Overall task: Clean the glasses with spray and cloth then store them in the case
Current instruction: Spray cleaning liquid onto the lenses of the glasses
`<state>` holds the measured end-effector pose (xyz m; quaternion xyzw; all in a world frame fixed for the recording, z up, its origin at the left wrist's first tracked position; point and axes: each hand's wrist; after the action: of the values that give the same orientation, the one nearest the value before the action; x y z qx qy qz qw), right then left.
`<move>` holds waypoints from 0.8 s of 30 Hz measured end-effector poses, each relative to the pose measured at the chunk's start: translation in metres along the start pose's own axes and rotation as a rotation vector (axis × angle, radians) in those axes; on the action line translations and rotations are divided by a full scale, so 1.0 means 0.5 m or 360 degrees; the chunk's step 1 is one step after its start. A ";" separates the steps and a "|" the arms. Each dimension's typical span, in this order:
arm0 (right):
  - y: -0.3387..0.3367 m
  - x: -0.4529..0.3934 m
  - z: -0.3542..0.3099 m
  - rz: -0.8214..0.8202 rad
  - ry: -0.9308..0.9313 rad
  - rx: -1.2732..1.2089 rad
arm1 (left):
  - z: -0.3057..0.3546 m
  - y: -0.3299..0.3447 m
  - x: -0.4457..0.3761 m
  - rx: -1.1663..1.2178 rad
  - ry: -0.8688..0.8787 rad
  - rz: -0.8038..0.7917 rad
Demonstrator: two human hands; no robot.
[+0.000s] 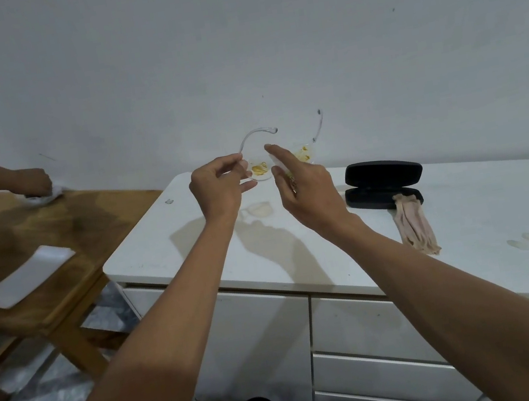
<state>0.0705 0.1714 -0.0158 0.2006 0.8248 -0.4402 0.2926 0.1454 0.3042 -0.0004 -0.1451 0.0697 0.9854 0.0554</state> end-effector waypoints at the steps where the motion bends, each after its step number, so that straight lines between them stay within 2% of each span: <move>1: 0.002 0.000 -0.002 0.0001 0.0000 -0.0003 | 0.000 -0.001 0.000 0.0005 -0.0001 -0.0002; 14: 0.023 -0.006 -0.015 0.0064 0.0058 0.0002 | 0.005 0.001 0.004 -0.0020 -0.0009 -0.0011; 24: 0.016 -0.005 0.002 0.0215 0.0269 -0.0048 | 0.000 -0.009 -0.003 0.0000 -0.0028 0.0022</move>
<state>0.0773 0.1747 -0.0196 0.2878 0.8377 -0.3885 0.2539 0.1474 0.3083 -0.0007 -0.1359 0.0700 0.9870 0.0491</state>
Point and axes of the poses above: each hand's wrist, its own x-axis away from the middle knuckle, its own y-axis out of the palm, z = x × y, and after that the axes turned 8 degrees about -z, right-handed
